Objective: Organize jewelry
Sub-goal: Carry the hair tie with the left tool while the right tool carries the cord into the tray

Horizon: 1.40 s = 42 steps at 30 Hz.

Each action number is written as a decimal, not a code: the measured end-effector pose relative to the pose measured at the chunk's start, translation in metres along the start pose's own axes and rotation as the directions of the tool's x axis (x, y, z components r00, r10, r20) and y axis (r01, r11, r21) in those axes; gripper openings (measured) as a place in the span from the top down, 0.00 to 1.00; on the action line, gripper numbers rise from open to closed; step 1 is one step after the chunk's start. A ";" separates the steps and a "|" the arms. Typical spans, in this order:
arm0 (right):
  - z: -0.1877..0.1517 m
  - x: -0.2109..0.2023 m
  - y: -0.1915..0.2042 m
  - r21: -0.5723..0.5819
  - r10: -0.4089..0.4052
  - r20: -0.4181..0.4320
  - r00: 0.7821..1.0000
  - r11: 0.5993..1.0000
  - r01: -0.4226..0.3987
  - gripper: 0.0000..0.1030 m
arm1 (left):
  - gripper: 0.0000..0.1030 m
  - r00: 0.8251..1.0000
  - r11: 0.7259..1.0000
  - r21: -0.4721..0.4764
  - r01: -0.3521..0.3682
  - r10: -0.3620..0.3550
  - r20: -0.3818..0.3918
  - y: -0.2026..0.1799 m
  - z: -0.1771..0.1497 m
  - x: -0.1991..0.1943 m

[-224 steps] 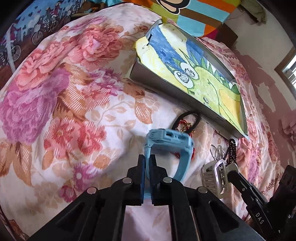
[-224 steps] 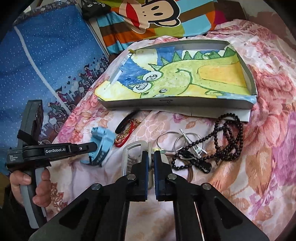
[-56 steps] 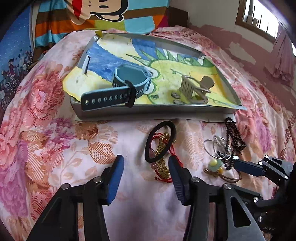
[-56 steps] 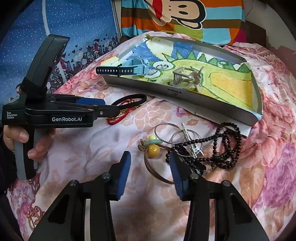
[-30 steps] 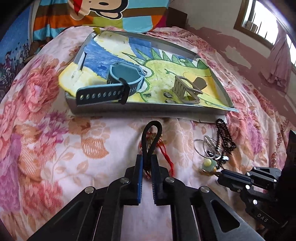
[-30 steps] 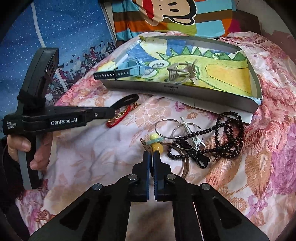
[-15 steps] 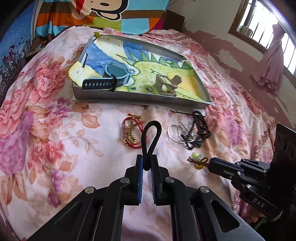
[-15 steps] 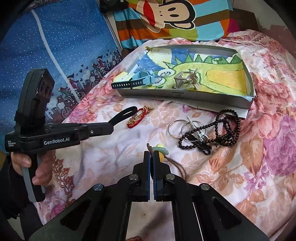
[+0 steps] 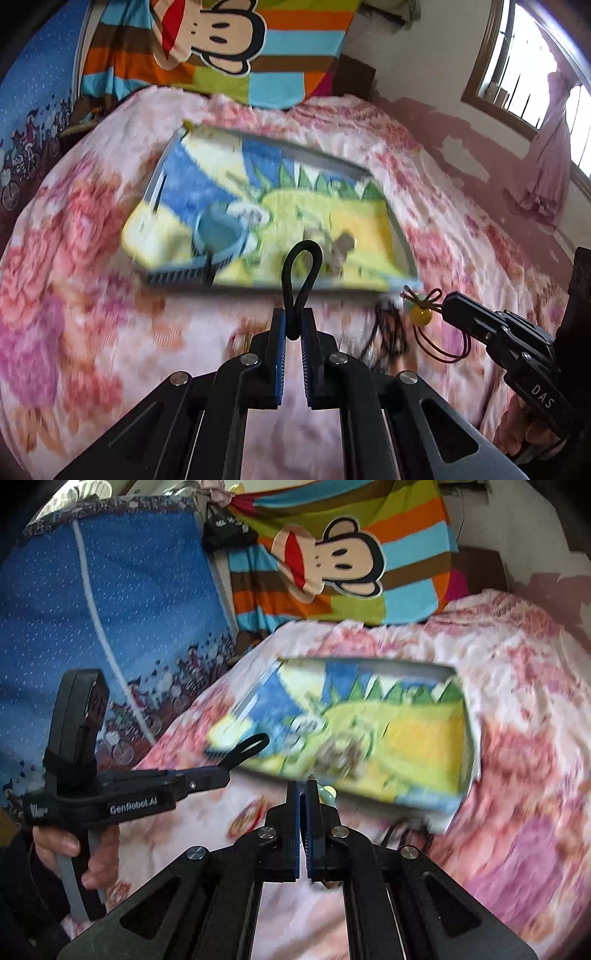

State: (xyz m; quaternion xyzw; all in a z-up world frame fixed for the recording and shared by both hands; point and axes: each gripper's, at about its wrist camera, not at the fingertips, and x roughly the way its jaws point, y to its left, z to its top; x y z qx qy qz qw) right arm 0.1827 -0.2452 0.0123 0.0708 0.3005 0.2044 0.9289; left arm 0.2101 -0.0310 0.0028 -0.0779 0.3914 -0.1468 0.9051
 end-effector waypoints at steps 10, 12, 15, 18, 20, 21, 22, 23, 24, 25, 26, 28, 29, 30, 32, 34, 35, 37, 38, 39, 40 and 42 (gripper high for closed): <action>0.042 0.051 -0.044 0.072 -0.040 0.025 0.999 0.997 0.038 0.97 | 0.92 0.999 0.999 -0.015 -0.033 0.033 0.007 -0.008 0.041 0.056; 0.040 0.065 -0.052 0.093 -0.045 0.005 0.999 0.995 0.044 0.97 | 0.92 0.999 0.999 -0.020 -0.042 0.042 -0.009 -0.006 0.043 0.070; 0.031 0.081 -0.061 0.118 -0.051 -0.027 0.998 0.992 0.053 0.97 | 0.92 0.998 0.998 -0.034 -0.057 0.056 -0.035 -0.002 0.044 0.085; 0.022 0.094 -0.067 0.139 -0.058 -0.054 0.997 0.988 0.065 0.97 | 0.92 0.996 0.997 -0.045 -0.064 0.062 -0.057 0.000 0.043 0.096; 0.017 0.099 -0.071 0.148 -0.061 -0.064 0.996 0.987 0.070 0.97 | 0.92 0.996 0.997 -0.045 -0.066 0.063 -0.063 0.001 0.041 0.099; 0.015 0.100 -0.072 0.151 -0.061 -0.068 0.996 0.986 0.070 0.97 | 0.92 0.996 0.997 -0.047 -0.065 0.062 -0.068 0.001 0.041 0.101; 0.013 0.102 -0.072 0.154 -0.061 -0.071 0.996 0.985 0.072 0.97 | 0.92 0.996 0.997 -0.047 -0.065 0.061 -0.071 0.001 0.040 0.103; 0.012 0.103 -0.073 0.156 -0.062 -0.072 0.995 0.985 0.073 0.97 | 0.92 0.995 0.997 -0.048 -0.065 0.061 -0.073 0.002 0.039 0.104; 0.012 0.103 -0.074 0.158 -0.064 -0.074 0.995 0.985 0.075 0.97 | 0.92 0.995 0.997 -0.047 -0.066 0.062 -0.075 0.001 0.039 0.105; 0.011 0.103 -0.074 0.159 -0.066 -0.075 0.995 0.984 0.078 0.97 | 0.92 0.995 0.997 -0.045 -0.068 0.064 -0.076 0.001 0.038 0.106; 0.010 0.103 -0.074 0.159 -0.071 -0.074 0.995 0.984 0.082 0.97 | 0.92 0.995 0.997 -0.044 -0.067 0.063 -0.076 0.000 0.037 0.106; 0.010 0.102 -0.074 0.153 -0.076 -0.072 0.995 0.985 0.086 0.97 | 0.92 0.995 0.997 -0.043 -0.071 0.067 -0.077 0.000 0.036 0.107; 0.010 0.102 -0.073 0.145 -0.080 -0.074 0.994 0.985 0.090 0.97 | 0.91 0.994 0.996 -0.045 -0.074 0.070 -0.079 0.000 0.036 0.108; 0.009 0.103 -0.073 0.139 -0.085 -0.077 0.993 0.986 0.095 0.97 | 0.90 0.994 0.996 -0.049 -0.070 0.066 -0.082 0.000 0.036 0.108; 0.009 0.103 -0.072 0.130 -0.094 -0.083 0.992 0.986 0.104 0.97 | 0.89 0.994 0.995 -0.058 -0.076 0.071 -0.081 0.001 0.036 0.108; 0.009 0.102 -0.071 0.120 -0.105 -0.087 0.991 0.986 0.115 0.97 | 0.87 0.994 0.995 -0.062 -0.075 0.070 -0.083 0.002 0.036 0.108; 0.009 0.101 -0.072 0.117 -0.110 -0.089 0.990 0.986 0.120 0.97 | 0.86 0.994 0.995 -0.062 -0.076 0.070 -0.084 0.002 0.035 0.108; 0.008 0.098 -0.071 0.107 -0.124 -0.090 0.988 0.985 0.133 0.95 | 0.83 0.994 0.995 -0.060 -0.078 0.072 -0.086 0.001 0.034 0.106; 0.008 0.096 -0.071 0.104 -0.130 -0.088 0.988 0.985 0.139 0.93 | 0.83 0.994 0.995 -0.058 -0.077 0.072 -0.085 0.000 0.034 0.104; 0.008 0.093 -0.071 0.100 -0.136 -0.084 0.987 0.984 0.145 0.91 | 0.82 0.994 0.996 -0.055 -0.074 0.069 -0.083 -0.001 0.033 0.102; 0.008 0.089 -0.071 0.097 -0.142 -0.079 0.987 0.984 0.150 0.86 | 0.81 0.995 0.996 -0.054 -0.070 0.066 -0.080 -0.002 0.033 0.100; 0.007 0.080 -0.071 0.090 -0.157 -0.065 0.985 0.983 0.163 0.75 | 0.79 0.996 0.996 -0.052 -0.066 0.062 -0.069 -0.003 0.031 0.094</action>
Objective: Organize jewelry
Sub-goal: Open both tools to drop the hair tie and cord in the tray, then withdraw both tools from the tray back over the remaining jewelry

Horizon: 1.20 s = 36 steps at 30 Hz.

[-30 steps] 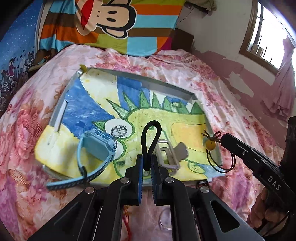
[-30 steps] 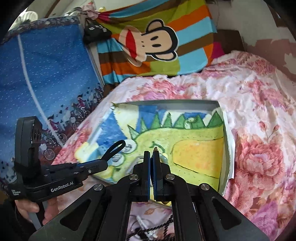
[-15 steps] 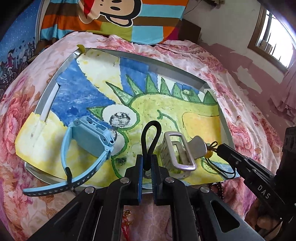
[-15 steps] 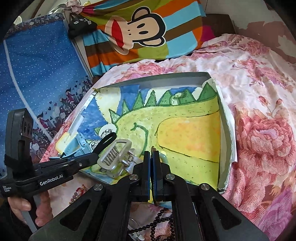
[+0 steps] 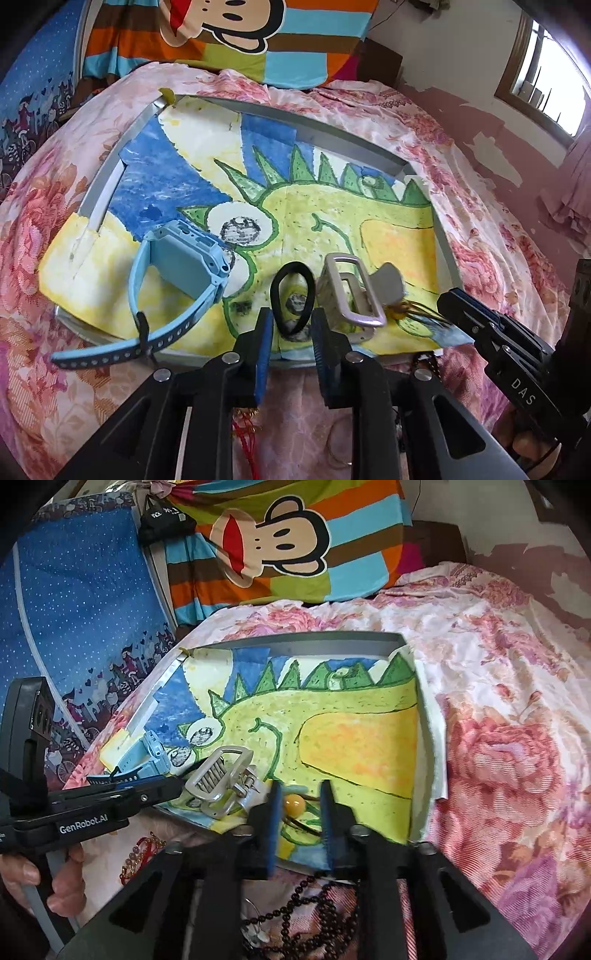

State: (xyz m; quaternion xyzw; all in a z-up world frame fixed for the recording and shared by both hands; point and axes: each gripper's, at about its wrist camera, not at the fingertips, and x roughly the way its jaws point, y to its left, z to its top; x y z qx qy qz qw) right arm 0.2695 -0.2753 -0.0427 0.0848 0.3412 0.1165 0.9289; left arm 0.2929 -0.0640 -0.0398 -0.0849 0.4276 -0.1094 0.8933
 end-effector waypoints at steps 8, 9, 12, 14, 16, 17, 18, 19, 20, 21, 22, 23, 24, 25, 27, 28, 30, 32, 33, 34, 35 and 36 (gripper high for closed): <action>-0.006 -0.047 0.000 -0.024 -0.041 0.075 0.996 0.999 0.043 0.56 | 0.36 0.995 1.000 -0.024 -0.001 0.003 0.102 0.000 -0.015 -0.043; -0.006 -0.052 0.001 -0.027 -0.043 0.085 0.995 0.999 0.046 0.54 | 0.35 0.992 1.000 -0.029 0.002 0.001 0.123 0.000 -0.018 -0.051; -0.009 -0.074 0.004 -0.035 -0.055 0.124 0.991 0.998 0.059 0.43 | 0.24 0.988 0.999 -0.034 -0.001 0.007 0.154 0.001 -0.024 -0.070; -0.010 -0.090 0.006 -0.034 -0.054 0.151 0.987 0.998 0.060 0.31 | 0.15 0.981 0.999 -0.040 -0.008 0.015 0.193 0.001 -0.030 -0.085; -0.013 -0.106 0.010 -0.043 -0.053 0.183 0.982 0.997 0.062 0.23 | 0.10 0.973 0.999 -0.040 -0.009 0.018 0.230 0.000 -0.036 -0.101; -0.015 -0.114 0.013 -0.051 -0.056 0.197 0.979 0.996 0.068 0.19 | 0.06 0.968 0.999 -0.038 -0.011 0.020 0.250 -0.001 -0.039 -0.109; -0.016 -0.120 0.016 -0.058 -0.057 0.209 0.976 0.996 0.071 0.17 | 0.04 0.963 0.999 -0.036 -0.013 0.022 0.267 -0.001 -0.042 -0.117; -0.018 -0.127 0.018 -0.067 -0.057 0.224 0.973 0.995 0.074 0.10 | 0.03 0.959 0.999 -0.032 -0.013 0.022 0.284 -0.002 -0.045 -0.126; -0.020 -0.133 0.021 -0.074 -0.058 0.237 0.970 0.994 0.078 0.06 | 0.02 0.955 1.000 -0.027 -0.012 0.019 0.295 -0.003 -0.047 -0.132; -0.022 -0.141 0.024 -0.083 -0.058 0.253 0.966 0.993 0.081 0.05 | 0.02 0.952 1.000 -0.021 -0.011 0.016 0.307 -0.004 -0.050 -0.138; -0.025 -0.150 0.027 -0.092 -0.057 0.271 0.961 0.992 0.085 0.03 | 0.02 0.947 1.000 -0.013 -0.011 0.015 0.321 -0.005 -0.053 -0.147; -0.028 -0.157 0.029 -0.098 -0.061 0.284 0.957 0.991 0.092 0.02 | 0.01 0.944 1.000 -0.010 -0.013 0.016 0.329 -0.007 -0.056 -0.152; -0.031 -0.165 0.031 -0.101 -0.063 0.295 0.953 0.990 0.097 0.02 | 0.01 0.940 1.000 -0.004 -0.016 0.016 0.341 -0.008 -0.060 -0.160; -0.033 -0.171 0.033 -0.102 -0.064 0.303 0.951 0.990 0.099 0.02 | 0.01 0.936 1.000 0.003 -0.019 0.016 0.352 -0.010 -0.064 -0.166; -0.038 -0.186 0.036 -0.098 -0.060 0.315 0.947 0.991 0.096 0.02 | 0.00 0.929 0.999 0.016 -0.032 0.024 0.368 -0.012 -0.072 -0.177; -0.040 -0.192 0.037 -0.097 -0.060 0.317 0.947 0.991 0.095 0.02 | 0.00 0.927 0.999 0.020 -0.039 0.029 0.374 -0.013 -0.074 -0.181; -0.046 -0.206 0.039 -0.095 -0.060 0.318 0.946 0.991 0.095 0.02 | 0.00 0.920 0.998 0.033 -0.055 0.038 0.390 -0.015 -0.085 -0.193; -0.052 -0.217 0.041 -0.088 -0.060 0.315 0.947 0.992 0.093 0.01 | 0.00 0.915 0.997 0.038 -0.062 0.042 0.402 -0.016 -0.096 -0.202; -0.055 -0.221 0.042 -0.084 -0.059 0.313 0.948 0.992 0.089 0.01 | 0.00 0.913 0.997 0.039 -0.066 0.044 0.405 -0.016 -0.101 -0.207; -0.059 -0.227 0.042 -0.082 -0.058 0.310 0.949 0.993 0.088 0.01 | 0.00 0.912 0.997 0.039 -0.070 0.048 0.407 -0.017 -0.107 -0.212; -0.062 -0.230 0.042 -0.081 -0.061 0.308 0.949 0.993 0.090 0.01 | 0.00 0.912 0.997 0.038 -0.071 0.049 0.408 -0.018 -0.110 -0.215; -0.066 -0.235 0.043 -0.080 -0.064 0.306 0.950 0.992 0.093 0.01 | 0.00 0.912 0.997 0.037 -0.071 0.050 0.408 -0.018 -0.114 -0.218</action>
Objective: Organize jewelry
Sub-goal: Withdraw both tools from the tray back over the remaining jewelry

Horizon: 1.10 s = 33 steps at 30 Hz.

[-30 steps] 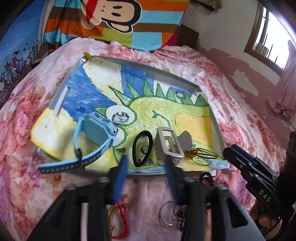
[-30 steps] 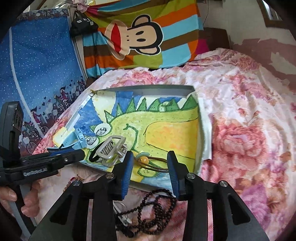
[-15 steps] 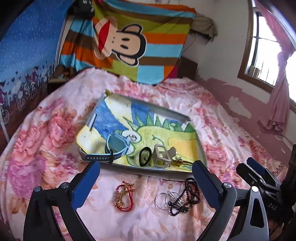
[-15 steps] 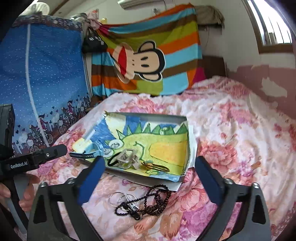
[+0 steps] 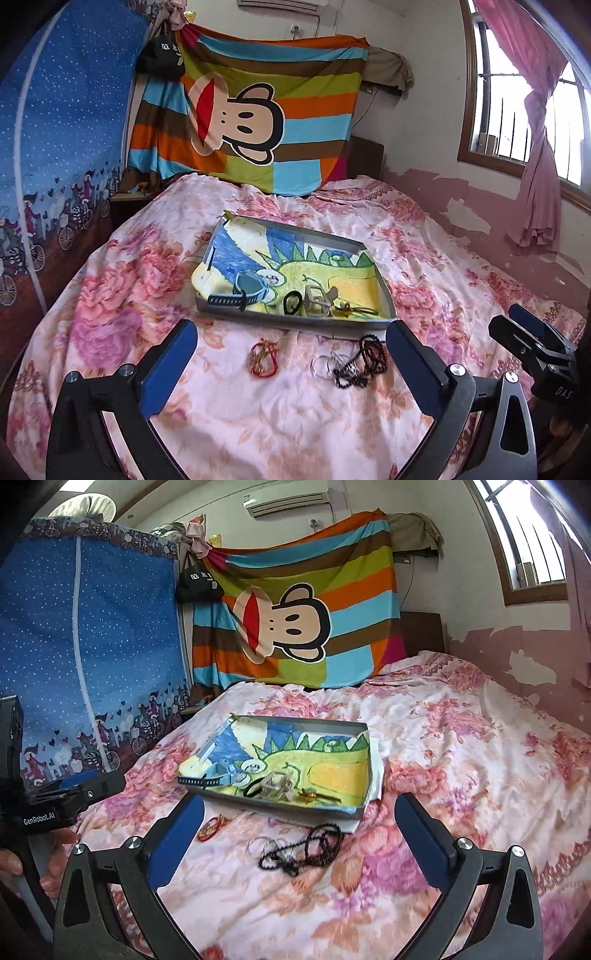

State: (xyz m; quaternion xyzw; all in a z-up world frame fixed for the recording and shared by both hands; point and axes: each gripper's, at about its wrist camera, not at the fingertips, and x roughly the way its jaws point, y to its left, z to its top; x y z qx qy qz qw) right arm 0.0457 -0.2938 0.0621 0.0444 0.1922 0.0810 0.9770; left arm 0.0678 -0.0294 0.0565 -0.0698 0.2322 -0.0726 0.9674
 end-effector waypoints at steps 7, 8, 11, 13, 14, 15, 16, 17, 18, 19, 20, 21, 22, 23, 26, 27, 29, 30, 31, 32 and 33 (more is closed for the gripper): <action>-0.017 -0.023 0.003 0.008 0.001 -0.044 0.999 1.000 -0.001 0.01 | 0.00 1.000 1.000 0.006 -0.019 0.019 -0.017 0.002 -0.019 -0.029; -0.021 -0.026 0.003 0.006 0.001 -0.056 0.998 1.000 -0.001 0.01 | 0.00 1.000 1.000 0.009 -0.022 0.023 -0.021 0.002 -0.023 -0.032; -0.031 -0.029 0.005 -0.004 0.002 -0.095 0.995 1.000 -0.002 0.01 | 0.00 0.998 0.999 0.021 -0.040 0.041 -0.039 0.003 -0.033 -0.040; -0.037 -0.029 0.006 -0.008 0.004 -0.117 0.993 1.000 -0.005 0.01 | 0.00 0.997 0.998 0.030 -0.049 0.051 -0.055 0.004 -0.041 -0.043; -0.041 -0.028 0.007 -0.007 0.006 -0.134 0.991 1.000 -0.007 0.01 | 0.00 0.996 0.998 0.035 -0.055 0.057 -0.064 0.005 -0.044 -0.044; -0.044 -0.028 0.007 -0.007 0.007 -0.147 0.989 1.000 -0.008 0.01 | 0.00 0.995 0.997 0.040 -0.061 0.063 -0.071 0.005 -0.047 -0.046; -0.048 -0.027 0.006 -0.007 0.006 -0.157 0.988 1.000 -0.007 0.01 | 0.00 0.994 0.997 0.046 -0.068 0.072 -0.078 0.006 -0.051 -0.047; -0.052 -0.027 0.006 -0.006 0.005 -0.167 0.986 1.000 -0.007 0.01 | 0.00 0.994 0.996 0.048 -0.072 0.076 -0.084 0.007 -0.054 -0.047; -0.055 -0.026 0.006 -0.006 0.006 -0.178 0.984 1.000 -0.007 0.01 | 0.00 0.993 0.996 0.049 -0.076 0.080 -0.091 0.008 -0.056 -0.047; -0.058 -0.025 0.005 -0.005 0.006 -0.191 0.982 1.000 -0.007 0.01 | 0.00 0.992 0.996 0.049 -0.078 0.083 -0.096 0.008 -0.059 -0.048; -0.060 -0.024 0.006 -0.006 0.003 -0.199 0.980 1.000 -0.004 0.01 | 0.00 0.991 0.996 0.047 -0.080 0.085 -0.104 0.009 -0.062 -0.048; -0.063 -0.023 0.005 -0.008 -0.004 -0.211 0.977 1.000 0.002 0.01 | 0.00 0.990 0.996 0.045 -0.083 0.088 -0.112 0.010 -0.064 -0.047; -0.065 -0.022 0.005 -0.008 -0.007 -0.220 0.975 1.000 0.005 0.01 | 0.00 0.989 0.995 0.045 -0.087 0.091 -0.120 0.011 -0.066 -0.046; -0.067 -0.020 0.005 -0.006 -0.008 -0.230 0.973 1.000 0.006 0.02 | 0.00 0.987 0.995 0.044 -0.089 0.094 -0.126 0.011 -0.067 -0.045; -0.069 -0.014 0.005 -0.009 -0.018 -0.253 0.967 1.000 0.016 0.02 | 0.00 0.983 0.994 0.043 -0.100 0.105 -0.148 0.013 -0.071 -0.041; -0.069 -0.013 0.005 -0.011 -0.019 -0.259 0.966 1.000 0.017 0.01 | 0.00 0.982 0.994 0.041 -0.103 0.108 -0.154 0.014 -0.072 -0.039; -0.072 -0.010 0.005 -0.011 -0.023 -0.269 0.963 1.000 0.021 0.02 | 0.00 0.980 0.994 0.041 -0.106 0.111 -0.165 0.015 -0.073 -0.036; -0.073 -0.008 0.004 -0.012 -0.025 -0.274 0.961 1.000 0.023 0.02 | 0.00 0.979 0.993 0.042 -0.109 0.114 -0.170 0.015 -0.074 -0.034; -0.073 -0.006 0.005 -0.012 -0.028 -0.279 0.960 1.000 0.025 0.02 | 0.00 0.978 0.993 0.045 -0.111 0.117 -0.175 0.016 -0.074 -0.031; -0.074 -0.004 0.004 -0.013 -0.031 -0.285 0.958 1.000 0.029 0.01 | 0.00 0.976 0.993 0.047 -0.113 0.119 -0.180 0.016 -0.074 -0.029; -0.075 -0.002 0.004 -0.014 -0.034 -0.290 0.956 0.999 0.031 0.01 | 0.00 0.975 0.992 0.050 -0.115 0.122 -0.185 0.016 -0.075 -0.027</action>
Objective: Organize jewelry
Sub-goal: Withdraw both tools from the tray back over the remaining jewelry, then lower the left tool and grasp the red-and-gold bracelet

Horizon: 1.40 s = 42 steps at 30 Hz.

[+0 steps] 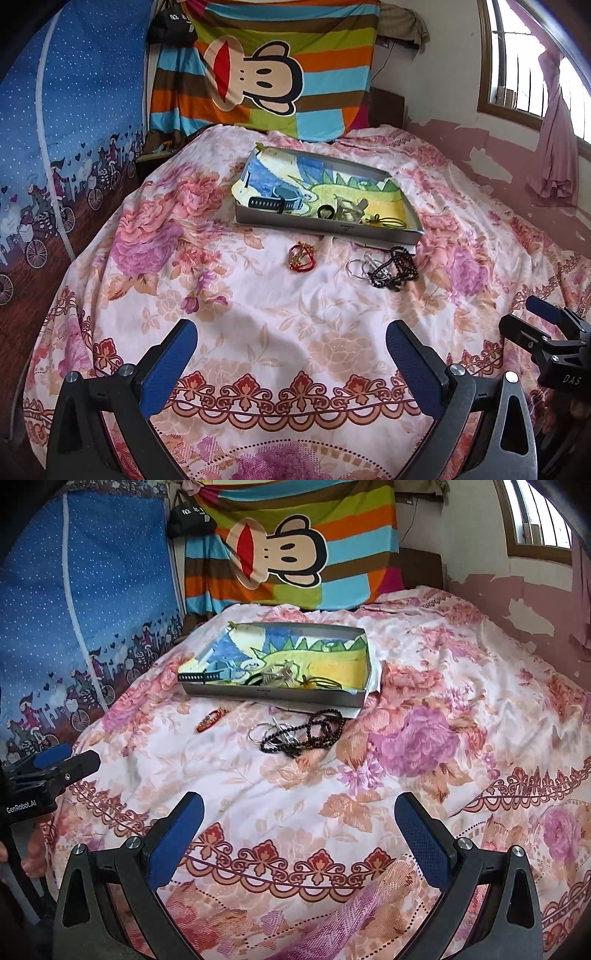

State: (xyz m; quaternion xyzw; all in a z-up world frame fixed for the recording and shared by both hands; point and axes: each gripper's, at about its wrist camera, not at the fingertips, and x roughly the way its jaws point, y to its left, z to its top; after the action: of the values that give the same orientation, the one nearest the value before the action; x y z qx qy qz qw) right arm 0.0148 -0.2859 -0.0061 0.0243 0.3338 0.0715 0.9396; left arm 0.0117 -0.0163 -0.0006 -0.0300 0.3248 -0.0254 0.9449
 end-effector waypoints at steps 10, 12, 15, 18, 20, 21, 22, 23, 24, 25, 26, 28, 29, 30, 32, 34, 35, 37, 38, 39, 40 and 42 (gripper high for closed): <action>0.007 0.023 -0.003 -0.002 -0.009 -0.026 1.000 1.000 0.009 0.02 | 0.00 1.000 1.000 0.013 -0.008 0.008 -0.029 0.001 0.011 0.026; 0.009 0.028 -0.003 -0.002 -0.008 -0.028 1.000 1.000 0.008 0.02 | 0.00 0.999 1.000 0.012 -0.006 0.006 -0.035 0.001 0.014 0.032; 0.013 0.036 -0.003 -0.003 -0.002 -0.031 1.000 1.000 0.002 0.02 | 0.00 0.999 1.000 0.018 -0.005 0.005 -0.050 0.002 0.019 0.045; 0.015 0.044 -0.003 -0.003 0.010 -0.034 0.999 1.000 -0.010 0.02 | 0.00 0.997 1.000 0.015 0.001 0.000 -0.071 0.003 0.024 0.058; 0.018 0.051 -0.003 -0.003 0.017 -0.037 0.999 1.000 -0.018 0.02 | 0.00 0.996 1.000 0.015 0.007 -0.006 -0.088 0.004 0.029 0.069; 0.019 0.054 -0.003 -0.002 0.022 -0.039 0.999 1.000 -0.022 0.02 | 0.00 0.995 1.000 0.016 0.011 -0.010 -0.097 0.004 0.031 0.074; 0.020 0.057 -0.004 0.000 0.029 -0.041 0.999 1.000 -0.029 0.01 | 0.00 0.995 1.000 0.018 0.014 -0.012 -0.103 0.005 0.032 0.079; 0.022 0.061 -0.004 0.002 0.036 -0.043 0.998 0.999 -0.035 0.02 | 0.00 0.994 1.000 0.020 0.021 -0.019 -0.110 0.005 0.034 0.084; 0.023 0.064 -0.004 0.003 0.043 -0.046 0.998 0.999 -0.042 0.02 | 0.00 0.993 0.999 0.021 0.027 -0.024 -0.116 0.006 0.036 0.088; 0.024 0.068 -0.004 0.005 0.047 -0.047 0.998 0.999 -0.047 0.02 | 0.00 0.992 0.999 0.021 0.035 -0.032 -0.126 0.007 0.038 0.095; 0.025 0.071 -0.004 0.006 0.051 -0.049 0.997 0.999 -0.051 0.02 | 0.00 0.991 0.999 0.021 0.041 -0.038 -0.130 0.007 0.040 0.099; 0.027 0.078 -0.005 0.010 0.062 -0.054 0.997 0.998 -0.061 0.02 | 0.00 0.989 0.998 0.014 0.058 -0.056 -0.140 0.009 0.043 0.110; 0.028 0.081 -0.005 0.011 0.066 -0.056 0.996 0.998 -0.066 0.02 | 0.00 0.988 0.998 0.009 0.066 -0.064 -0.143 0.010 0.045 0.114; 0.030 0.085 -0.005 0.010 0.070 -0.059 0.996 0.998 -0.070 0.02 | 0.00 0.987 0.997 0.004 0.074 -0.072 -0.145 0.012 0.046 0.118; 0.032 0.091 -0.005 0.009 0.078 -0.063 0.995 0.997 -0.078 0.02 | 0.05 0.984 0.996 -0.014 0.094 -0.095 -0.152 0.015 0.050 0.128; 0.035 0.098 -0.004 0.004 0.087 -0.068 0.994 0.996 -0.087 0.03 | 0.11 0.980 0.994 -0.027 0.108 -0.111 -0.165 0.018 0.053 0.137; 0.036 0.101 -0.003 -0.001 0.090 -0.069 0.994 0.996 -0.091 0.07 | 0.15 0.978 0.993 -0.034 0.116 -0.120 -0.172 0.019 0.055 0.142; 0.041 0.108 -0.001 -0.012 0.101 -0.075 0.992 0.995 -0.102 0.14 | 0.21 0.974 0.991 -0.045 0.128 -0.134 -0.182 0.020 0.057 0.150; 0.042 0.111 0.000 -0.014 0.107 -0.079 0.991 0.994 -0.109 0.17 | 0.24 0.971 0.989 -0.052 0.136 -0.143 -0.190 0.021 0.058 0.155; 0.044 0.116 0.001 -0.016 0.115 -0.085 0.990 0.993 -0.117 0.19 | 0.28 0.969 0.988 -0.058 0.142 -0.151 -0.195 0.022 0.058 0.159; 0.046 0.120 0.003 -0.017 0.123 -0.089 0.988 0.992 -0.125 0.22 | 0.30 0.966 0.986 -0.067 0.153 -0.164 -0.201 0.024 0.059 0.163; 0.050 0.127 0.005 -0.019 0.140 -0.097 0.985 0.990 -0.143 0.29 | 0.40 0.960 0.982 -0.082 0.169 -0.183 -0.212 0.027 0.059 0.170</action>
State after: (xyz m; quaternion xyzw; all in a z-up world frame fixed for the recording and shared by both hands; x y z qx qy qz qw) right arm 0.1428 -0.2616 -0.0459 0.0326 0.3747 0.1433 0.9155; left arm 0.1825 0.0016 -0.0600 -0.0857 0.4235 -0.1024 0.8960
